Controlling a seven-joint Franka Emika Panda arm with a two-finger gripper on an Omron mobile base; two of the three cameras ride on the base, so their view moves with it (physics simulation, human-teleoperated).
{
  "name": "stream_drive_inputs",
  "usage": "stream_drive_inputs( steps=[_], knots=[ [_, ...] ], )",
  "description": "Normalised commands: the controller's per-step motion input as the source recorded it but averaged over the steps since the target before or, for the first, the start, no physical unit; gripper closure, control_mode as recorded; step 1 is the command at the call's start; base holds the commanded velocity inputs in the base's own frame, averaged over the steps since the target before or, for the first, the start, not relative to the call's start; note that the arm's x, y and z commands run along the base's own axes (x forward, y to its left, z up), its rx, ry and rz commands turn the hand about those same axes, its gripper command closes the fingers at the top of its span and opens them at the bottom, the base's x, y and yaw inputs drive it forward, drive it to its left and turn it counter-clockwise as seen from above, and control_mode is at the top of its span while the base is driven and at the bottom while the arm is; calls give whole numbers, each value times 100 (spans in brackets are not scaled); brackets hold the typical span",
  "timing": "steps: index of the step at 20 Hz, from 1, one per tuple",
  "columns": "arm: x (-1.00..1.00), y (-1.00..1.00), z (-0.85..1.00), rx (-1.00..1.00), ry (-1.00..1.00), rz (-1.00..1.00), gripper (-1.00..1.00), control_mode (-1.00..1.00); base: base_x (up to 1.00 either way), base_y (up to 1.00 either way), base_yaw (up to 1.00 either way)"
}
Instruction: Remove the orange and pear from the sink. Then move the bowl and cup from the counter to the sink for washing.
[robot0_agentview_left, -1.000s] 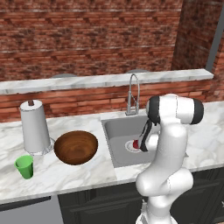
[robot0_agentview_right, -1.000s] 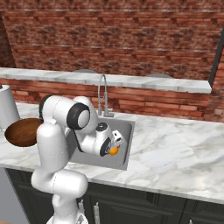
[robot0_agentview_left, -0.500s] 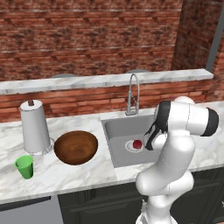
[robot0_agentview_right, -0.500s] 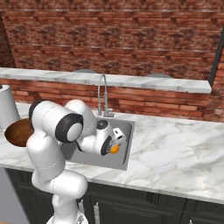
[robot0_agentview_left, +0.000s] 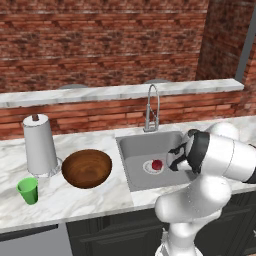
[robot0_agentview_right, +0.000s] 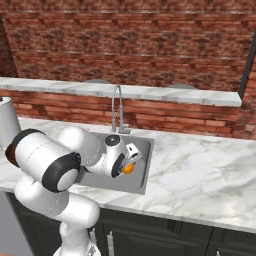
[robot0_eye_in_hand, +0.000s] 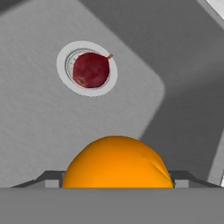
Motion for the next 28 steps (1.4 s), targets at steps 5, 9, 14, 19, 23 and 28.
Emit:
stream_drive_inputs(
  steps=[5, 9, 14, 19, 23, 28],
  knots=[
    [-23, 4, 41, 6, 0, 0, 100, -100, 0, 0, 0],
    [-20, 0, 43, 3, 0, 0, 100, -100, 0, 0, 0],
    [-16, 0, 47, 0, 0, 0, 100, -100, 0, 0, 0],
    [-15, 0, 45, 0, 0, 0, 100, -100, 0, 0, 0],
    [-16, -4, 40, 0, 0, 0, 100, -100, 0, 0, 0],
    [-14, -16, 32, 0, -5, 0, 100, -100, 0, 0, 0]
  ],
)
